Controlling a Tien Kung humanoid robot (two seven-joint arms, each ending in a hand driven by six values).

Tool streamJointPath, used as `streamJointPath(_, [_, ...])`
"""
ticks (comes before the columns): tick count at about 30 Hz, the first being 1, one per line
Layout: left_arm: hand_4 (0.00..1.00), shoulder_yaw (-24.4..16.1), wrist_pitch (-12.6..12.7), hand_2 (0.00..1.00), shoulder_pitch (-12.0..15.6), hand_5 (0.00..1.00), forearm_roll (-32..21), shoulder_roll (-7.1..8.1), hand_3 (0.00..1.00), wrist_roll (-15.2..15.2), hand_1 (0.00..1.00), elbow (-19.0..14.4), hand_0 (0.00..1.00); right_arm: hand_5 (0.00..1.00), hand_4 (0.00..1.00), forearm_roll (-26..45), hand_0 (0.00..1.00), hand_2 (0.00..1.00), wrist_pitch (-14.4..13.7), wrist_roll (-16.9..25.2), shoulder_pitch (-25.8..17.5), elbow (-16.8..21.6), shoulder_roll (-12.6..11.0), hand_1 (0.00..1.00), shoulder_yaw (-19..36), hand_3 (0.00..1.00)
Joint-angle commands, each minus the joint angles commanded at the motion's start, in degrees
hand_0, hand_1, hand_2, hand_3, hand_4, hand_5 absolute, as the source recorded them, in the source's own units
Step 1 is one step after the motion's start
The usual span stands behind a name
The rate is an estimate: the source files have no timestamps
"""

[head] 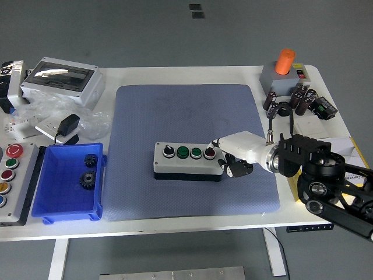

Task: Pick up the button,place it on the desk,press the button,press the button

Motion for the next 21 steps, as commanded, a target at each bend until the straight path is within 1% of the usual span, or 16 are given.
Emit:
streamJointPath(5, [0.615,0.12,0.01,0.553,0.03,0.191,-0.17,-0.02,0.631,0.0,0.631,0.0,0.632,0.002,0.239,0.24,0.217,0.284,0.09,0.23,-0.13,-0.18,0.03,0.402,-0.81,0.793])
streamJointPath(14, [0.617,0.33,0.05,0.553,0.07,0.19,-0.52,-0.04,0.632,-0.05,0.63,0.0,0.632,0.003,0.239,0.93,0.215,0.282,0.0,0.9,-0.45,-0.01,-0.13,0.397,-0.22,0.789])
streamJointPath(17, [0.618,0.36,0.08,0.553,0.09,0.191,-0.59,-0.07,0.633,-0.07,0.631,0.0,0.632,0.007,0.244,0.97,0.214,0.28,-1.62,2.9,-0.81,1.09,-0.45,0.396,2.12,0.78])
streamJointPath(21, [0.62,0.31,0.11,0.554,0.12,0.19,-0.53,-0.06,0.634,-0.05,0.63,0.0,0.632,0.009,0.25,1.47,0.212,0.277,-2.92,4.62,-1.62,2.43,-0.98,0.396,6.28,0.768])
